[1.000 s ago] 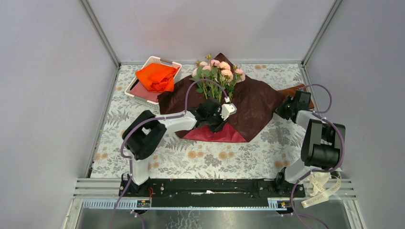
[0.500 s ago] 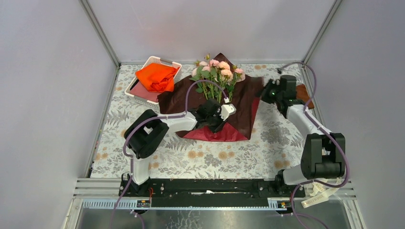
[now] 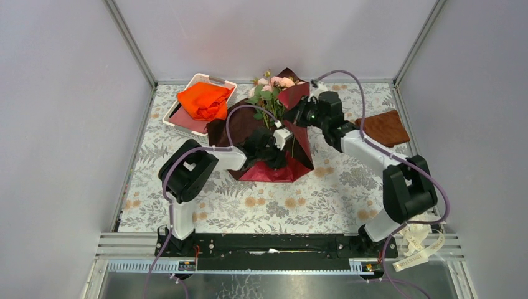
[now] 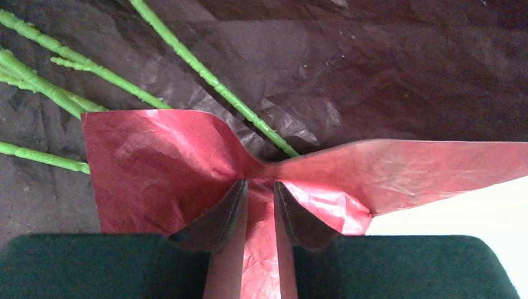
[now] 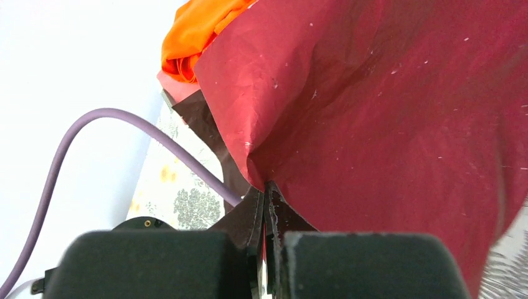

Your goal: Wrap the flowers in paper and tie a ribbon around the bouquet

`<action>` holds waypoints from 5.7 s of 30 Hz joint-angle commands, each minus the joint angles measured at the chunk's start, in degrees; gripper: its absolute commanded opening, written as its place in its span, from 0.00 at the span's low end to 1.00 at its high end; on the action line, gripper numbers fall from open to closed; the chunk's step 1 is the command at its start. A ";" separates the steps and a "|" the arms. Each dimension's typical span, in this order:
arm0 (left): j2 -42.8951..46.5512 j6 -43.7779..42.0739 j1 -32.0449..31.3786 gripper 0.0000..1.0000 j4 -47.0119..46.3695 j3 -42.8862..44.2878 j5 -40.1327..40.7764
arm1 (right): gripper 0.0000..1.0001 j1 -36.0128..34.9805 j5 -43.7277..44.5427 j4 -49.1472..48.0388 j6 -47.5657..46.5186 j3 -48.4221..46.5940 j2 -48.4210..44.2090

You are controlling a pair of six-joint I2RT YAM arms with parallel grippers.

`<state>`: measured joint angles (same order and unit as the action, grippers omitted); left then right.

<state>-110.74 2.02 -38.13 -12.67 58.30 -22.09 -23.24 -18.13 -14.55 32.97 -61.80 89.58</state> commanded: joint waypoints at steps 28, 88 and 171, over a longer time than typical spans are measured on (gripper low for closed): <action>-5.99 16.83 6.62 0.30 -8.27 -3.51 -3.37 | 1.00 -8.00 23.99 21.81 12.53 31.18 -33.22; 0.88 -31.78 0.90 0.99 41.72 41.26 -8.56 | 0.00 -38.19 65.93 27.03 -53.81 -3.84 22.26; -12.07 -18.07 4.12 0.99 33.30 38.01 -7.75 | 0.00 -38.25 60.91 22.04 -50.43 2.25 16.43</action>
<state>-119.72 -17.34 -33.43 23.86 94.70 -29.58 -61.54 43.40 9.28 -17.47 -59.27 108.25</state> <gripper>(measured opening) 0.986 0.011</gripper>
